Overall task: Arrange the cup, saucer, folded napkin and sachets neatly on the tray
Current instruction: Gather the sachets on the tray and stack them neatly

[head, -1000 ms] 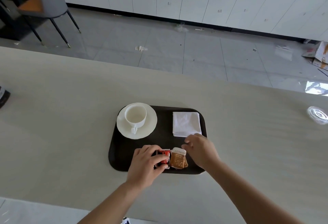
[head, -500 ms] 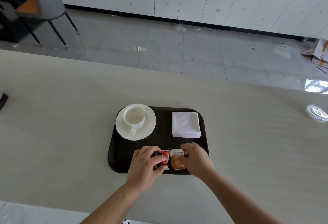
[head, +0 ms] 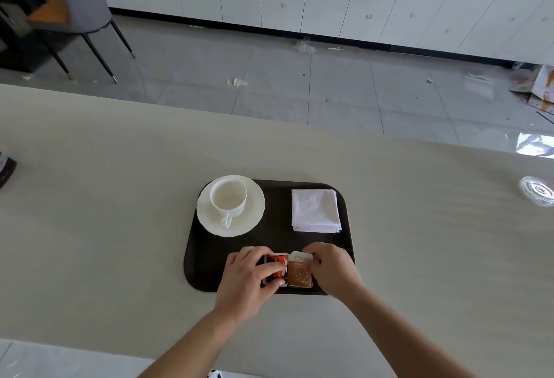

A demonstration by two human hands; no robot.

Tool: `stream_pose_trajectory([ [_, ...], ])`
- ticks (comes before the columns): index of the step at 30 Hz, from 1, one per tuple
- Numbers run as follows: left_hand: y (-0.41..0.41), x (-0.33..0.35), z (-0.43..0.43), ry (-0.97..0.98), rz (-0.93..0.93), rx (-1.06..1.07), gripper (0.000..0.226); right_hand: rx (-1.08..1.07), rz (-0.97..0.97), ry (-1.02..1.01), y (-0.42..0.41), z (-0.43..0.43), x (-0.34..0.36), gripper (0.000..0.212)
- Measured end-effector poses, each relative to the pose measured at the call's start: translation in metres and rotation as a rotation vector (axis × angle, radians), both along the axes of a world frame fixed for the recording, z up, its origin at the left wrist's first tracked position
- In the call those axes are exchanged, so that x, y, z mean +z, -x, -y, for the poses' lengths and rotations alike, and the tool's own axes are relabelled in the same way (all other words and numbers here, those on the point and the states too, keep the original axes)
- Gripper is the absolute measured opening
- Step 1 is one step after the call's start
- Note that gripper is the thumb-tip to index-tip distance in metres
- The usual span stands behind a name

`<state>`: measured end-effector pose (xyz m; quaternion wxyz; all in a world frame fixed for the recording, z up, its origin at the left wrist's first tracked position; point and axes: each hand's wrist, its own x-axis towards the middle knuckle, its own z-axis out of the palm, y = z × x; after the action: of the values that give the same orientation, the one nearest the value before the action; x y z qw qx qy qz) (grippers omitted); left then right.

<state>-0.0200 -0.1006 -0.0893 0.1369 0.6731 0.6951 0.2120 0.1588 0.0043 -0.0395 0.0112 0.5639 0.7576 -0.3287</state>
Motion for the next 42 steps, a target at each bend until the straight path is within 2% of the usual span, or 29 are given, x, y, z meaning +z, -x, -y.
stream_pose_trajectory([
  [10,0.000,0.002,-0.001,0.016,-0.006,-0.003,0.028,0.060,0.023,-0.033,0.001,0.002,-0.007,0.038],
  [17,-0.005,0.005,0.001,0.031,0.000,0.015,0.029,0.090,0.011,-0.071,0.002,0.006,-0.009,0.035],
  [27,-0.010,0.011,-0.001,0.045,0.060,0.065,0.030,0.043,-0.016,-0.087,-0.001,0.009,-0.009,0.052],
  [34,-0.009,0.011,-0.003,0.045,0.055,0.062,0.026,0.072,0.007,-0.124,-0.002,0.018,-0.009,0.035],
  [42,-0.012,0.012,-0.004,0.056,0.077,0.066,0.027,0.100,0.029,-0.109,-0.002,0.015,-0.010,0.041],
])
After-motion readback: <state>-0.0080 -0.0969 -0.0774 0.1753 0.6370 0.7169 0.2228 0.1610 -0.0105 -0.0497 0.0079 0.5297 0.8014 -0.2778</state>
